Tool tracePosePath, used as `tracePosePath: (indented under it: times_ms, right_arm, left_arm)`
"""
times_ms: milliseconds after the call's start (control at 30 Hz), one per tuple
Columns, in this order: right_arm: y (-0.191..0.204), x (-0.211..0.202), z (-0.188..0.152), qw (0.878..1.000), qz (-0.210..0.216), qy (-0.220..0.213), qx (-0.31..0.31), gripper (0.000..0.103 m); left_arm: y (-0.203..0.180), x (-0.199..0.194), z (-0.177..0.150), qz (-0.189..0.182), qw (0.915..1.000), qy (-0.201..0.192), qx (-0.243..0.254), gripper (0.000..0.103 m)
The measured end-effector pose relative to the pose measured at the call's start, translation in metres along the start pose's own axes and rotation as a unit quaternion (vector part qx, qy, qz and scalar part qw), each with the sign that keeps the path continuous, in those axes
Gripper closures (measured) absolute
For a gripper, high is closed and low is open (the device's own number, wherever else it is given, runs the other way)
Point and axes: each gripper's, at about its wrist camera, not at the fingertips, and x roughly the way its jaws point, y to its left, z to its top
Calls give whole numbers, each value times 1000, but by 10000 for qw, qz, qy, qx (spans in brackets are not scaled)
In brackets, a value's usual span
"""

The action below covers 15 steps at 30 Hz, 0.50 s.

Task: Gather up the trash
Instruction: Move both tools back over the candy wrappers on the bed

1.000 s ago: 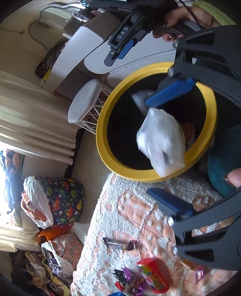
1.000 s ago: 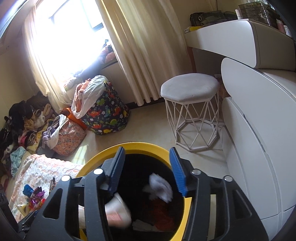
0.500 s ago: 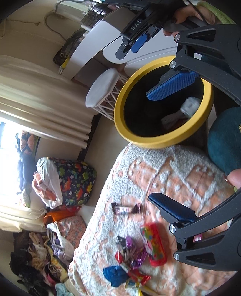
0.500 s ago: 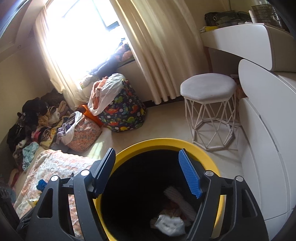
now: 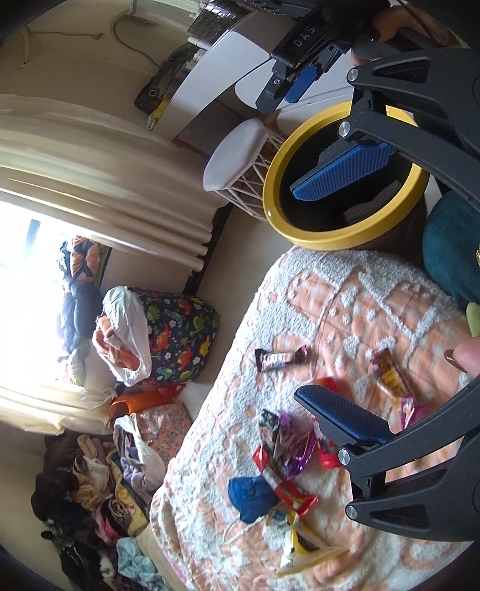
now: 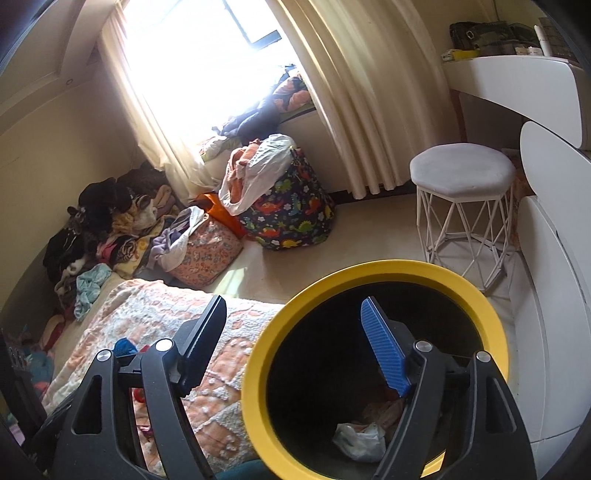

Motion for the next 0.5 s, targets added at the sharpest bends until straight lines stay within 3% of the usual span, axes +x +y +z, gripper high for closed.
tracePosePath:
  times_ms: [500]
  right_arm:
    - [52,0,-15,9979,437,205,-422,28]
  left_arm:
    - [42,-18,8,496,9979,-389,-131,11]
